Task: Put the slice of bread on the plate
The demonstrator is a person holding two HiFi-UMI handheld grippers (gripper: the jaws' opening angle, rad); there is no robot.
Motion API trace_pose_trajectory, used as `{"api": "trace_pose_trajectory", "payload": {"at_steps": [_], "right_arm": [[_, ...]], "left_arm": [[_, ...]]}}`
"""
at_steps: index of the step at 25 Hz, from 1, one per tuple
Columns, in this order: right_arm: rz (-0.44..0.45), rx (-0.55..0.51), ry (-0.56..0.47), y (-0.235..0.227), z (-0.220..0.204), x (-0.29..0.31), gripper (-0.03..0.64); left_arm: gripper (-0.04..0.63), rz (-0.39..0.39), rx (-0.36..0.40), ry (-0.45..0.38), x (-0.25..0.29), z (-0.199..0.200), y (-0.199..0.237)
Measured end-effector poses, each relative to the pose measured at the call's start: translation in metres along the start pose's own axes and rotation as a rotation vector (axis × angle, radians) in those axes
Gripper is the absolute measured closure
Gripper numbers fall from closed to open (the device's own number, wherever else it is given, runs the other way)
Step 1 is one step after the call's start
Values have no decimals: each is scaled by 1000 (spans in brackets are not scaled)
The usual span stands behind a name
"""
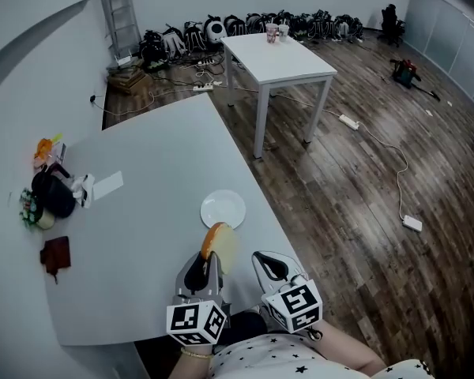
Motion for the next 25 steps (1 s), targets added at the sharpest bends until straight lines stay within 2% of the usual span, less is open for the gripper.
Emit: {"api": "trace_pose_trajectory", "payload": {"at_steps": [10,16,20,25], "right_arm": [[-9,17,72,-43,16,73,618],[2,42,106,-57,17,104,618],[6,58,124,-60,14,116,618],[4,75,140,-65,10,126,618]], "left_arm": [[506,-14,-91,87,99,-1,31],[506,-3,-190,148,157,-23,50],[506,13,-245,192,180,-40,63],[505,23,-279,198,194,-50,78]]}}
Point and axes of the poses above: the fingertips, and each gripper's own axes: x forward along the fingers, y to its left, z out of its top, the point moved 9 cm from there along -x, backward along the fingers, and after that the axes turned 6 degrees about z, right-handed, at the moved point
